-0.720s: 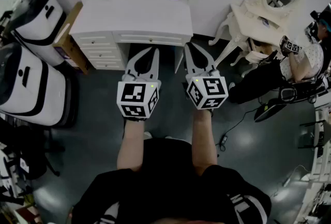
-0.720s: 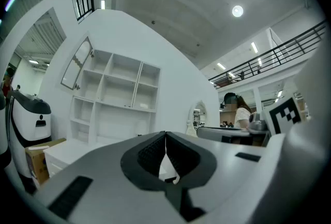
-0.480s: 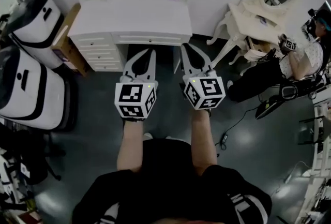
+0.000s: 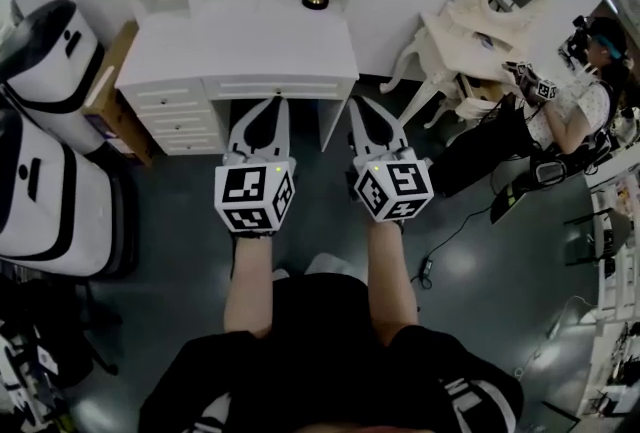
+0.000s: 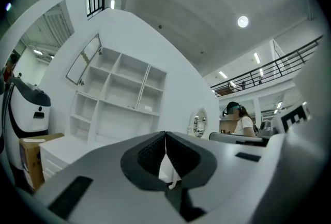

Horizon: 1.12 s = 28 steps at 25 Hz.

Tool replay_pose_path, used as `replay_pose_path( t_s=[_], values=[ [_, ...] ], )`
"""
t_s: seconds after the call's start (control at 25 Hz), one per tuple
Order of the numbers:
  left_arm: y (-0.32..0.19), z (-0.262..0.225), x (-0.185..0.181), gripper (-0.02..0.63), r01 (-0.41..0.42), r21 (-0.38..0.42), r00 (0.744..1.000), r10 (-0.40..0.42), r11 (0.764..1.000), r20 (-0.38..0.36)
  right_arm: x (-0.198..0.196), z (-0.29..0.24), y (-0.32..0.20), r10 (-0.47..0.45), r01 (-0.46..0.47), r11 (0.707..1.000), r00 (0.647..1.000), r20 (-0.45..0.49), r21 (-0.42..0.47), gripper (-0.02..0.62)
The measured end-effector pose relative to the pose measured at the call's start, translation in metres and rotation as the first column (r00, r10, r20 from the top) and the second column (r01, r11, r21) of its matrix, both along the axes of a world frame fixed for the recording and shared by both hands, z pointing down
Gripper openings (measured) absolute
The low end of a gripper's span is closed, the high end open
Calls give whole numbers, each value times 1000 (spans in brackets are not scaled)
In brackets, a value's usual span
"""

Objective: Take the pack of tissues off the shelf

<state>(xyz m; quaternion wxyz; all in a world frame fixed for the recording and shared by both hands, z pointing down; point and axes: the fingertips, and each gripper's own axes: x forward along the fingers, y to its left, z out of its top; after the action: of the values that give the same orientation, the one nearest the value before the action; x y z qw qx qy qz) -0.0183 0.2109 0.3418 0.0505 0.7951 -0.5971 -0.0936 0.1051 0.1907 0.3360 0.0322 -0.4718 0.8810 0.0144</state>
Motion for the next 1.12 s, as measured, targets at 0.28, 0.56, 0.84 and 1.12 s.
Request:
replay_pose_path(
  t_s=[0.28, 0.56, 0.84, 1.12],
  values=[
    [-9, 14, 12, 11, -59, -30, 998, 58, 998, -27, -6, 12, -12, 8, -6, 999, 1000, 27, -49, 28],
    [-33, 30, -10, 11, -28, -59, 999, 26, 998, -35, -46, 32, -41, -59, 58, 994, 998, -6, -90, 28],
    [-65, 46, -54, 11, 58, -91, 998, -60, 994, -25, -80, 44, -78, -85, 84, 991, 996, -3, -102, 23],
    [-125, 61, -51, 11, 38, -125, 999, -41, 991, -18, -78, 50, -137, -81, 81, 992, 997, -1, -101, 18]
  ],
)
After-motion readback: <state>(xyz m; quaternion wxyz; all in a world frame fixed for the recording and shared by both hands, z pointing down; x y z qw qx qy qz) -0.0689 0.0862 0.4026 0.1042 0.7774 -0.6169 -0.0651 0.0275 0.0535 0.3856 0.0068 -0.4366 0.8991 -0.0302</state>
